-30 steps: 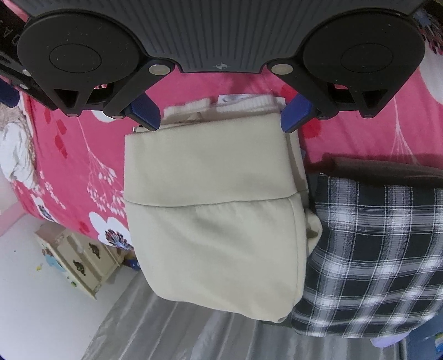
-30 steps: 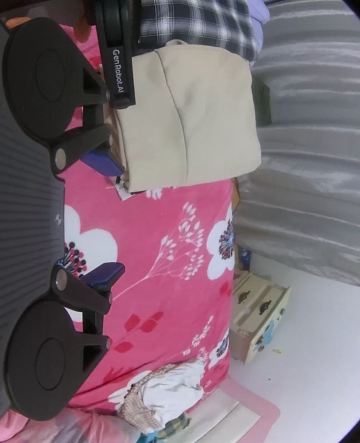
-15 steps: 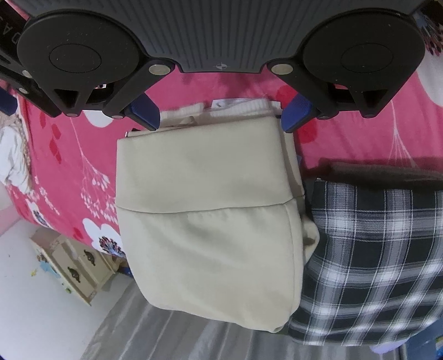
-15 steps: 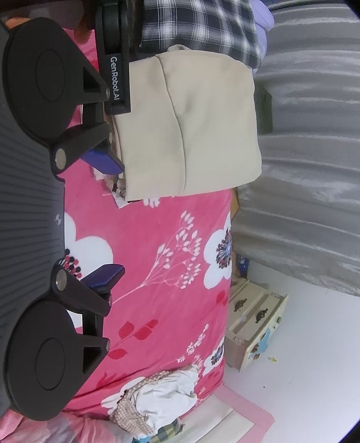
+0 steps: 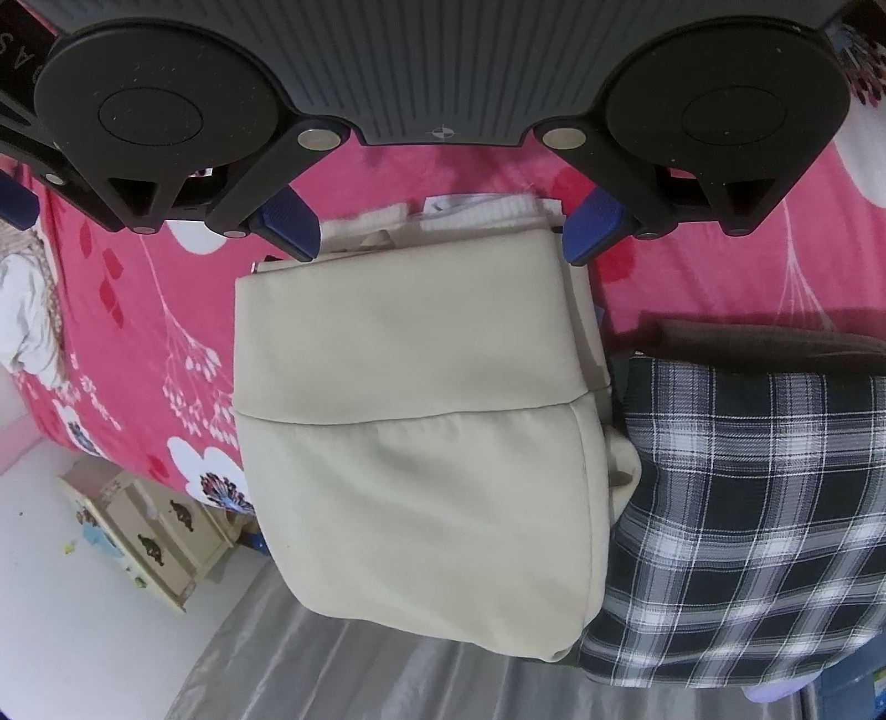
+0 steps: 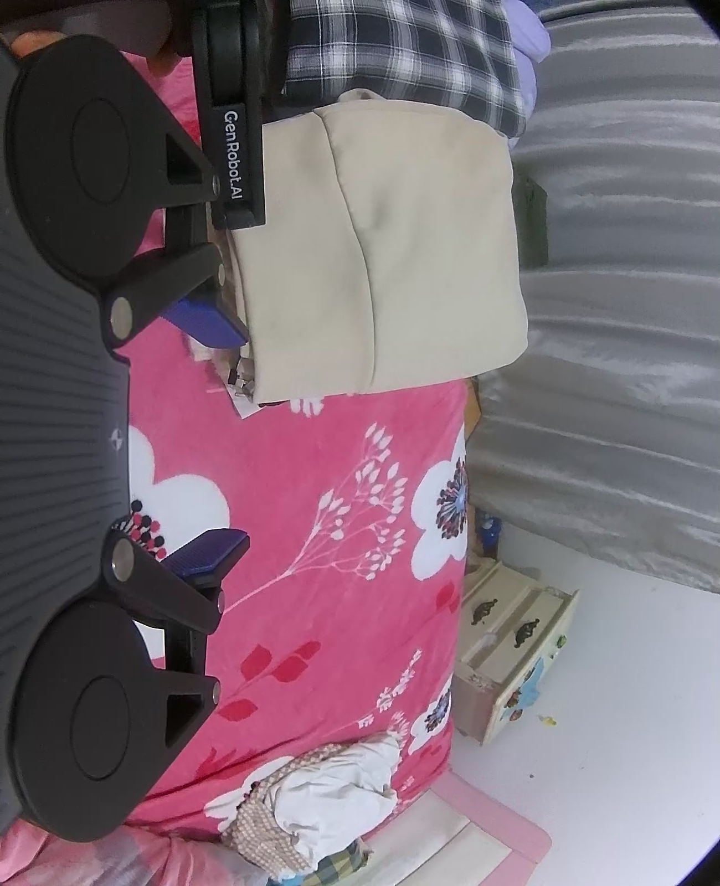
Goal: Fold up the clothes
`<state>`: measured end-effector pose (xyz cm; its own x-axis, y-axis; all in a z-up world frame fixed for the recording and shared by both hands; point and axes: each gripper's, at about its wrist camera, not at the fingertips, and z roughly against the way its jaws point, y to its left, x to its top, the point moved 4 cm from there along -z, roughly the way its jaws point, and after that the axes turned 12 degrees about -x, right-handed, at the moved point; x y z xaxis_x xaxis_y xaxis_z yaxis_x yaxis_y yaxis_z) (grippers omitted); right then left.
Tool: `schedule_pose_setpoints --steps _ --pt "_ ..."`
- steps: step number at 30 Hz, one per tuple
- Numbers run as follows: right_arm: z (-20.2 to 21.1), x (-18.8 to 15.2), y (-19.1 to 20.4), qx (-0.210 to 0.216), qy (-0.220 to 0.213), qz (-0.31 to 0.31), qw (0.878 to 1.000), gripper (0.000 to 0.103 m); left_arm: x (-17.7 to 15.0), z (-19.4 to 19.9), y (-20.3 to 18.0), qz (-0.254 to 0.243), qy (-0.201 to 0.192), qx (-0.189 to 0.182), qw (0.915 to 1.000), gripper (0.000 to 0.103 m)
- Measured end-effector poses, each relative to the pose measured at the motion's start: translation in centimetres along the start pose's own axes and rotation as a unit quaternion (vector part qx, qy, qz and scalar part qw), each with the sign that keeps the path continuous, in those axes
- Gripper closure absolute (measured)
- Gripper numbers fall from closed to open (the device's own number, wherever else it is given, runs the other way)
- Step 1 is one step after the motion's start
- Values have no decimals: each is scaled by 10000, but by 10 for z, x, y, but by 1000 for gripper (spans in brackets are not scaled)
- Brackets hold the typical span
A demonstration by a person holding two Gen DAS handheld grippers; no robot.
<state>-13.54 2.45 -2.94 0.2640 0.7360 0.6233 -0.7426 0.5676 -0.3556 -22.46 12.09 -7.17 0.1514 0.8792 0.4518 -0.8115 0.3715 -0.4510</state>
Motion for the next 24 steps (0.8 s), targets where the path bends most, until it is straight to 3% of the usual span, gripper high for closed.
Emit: schedule_pose_setpoints --steps 24 --pt "-1 4 -2 15 -23 -47 10000 28 -1 -1 5 27 21 0 10000 7"
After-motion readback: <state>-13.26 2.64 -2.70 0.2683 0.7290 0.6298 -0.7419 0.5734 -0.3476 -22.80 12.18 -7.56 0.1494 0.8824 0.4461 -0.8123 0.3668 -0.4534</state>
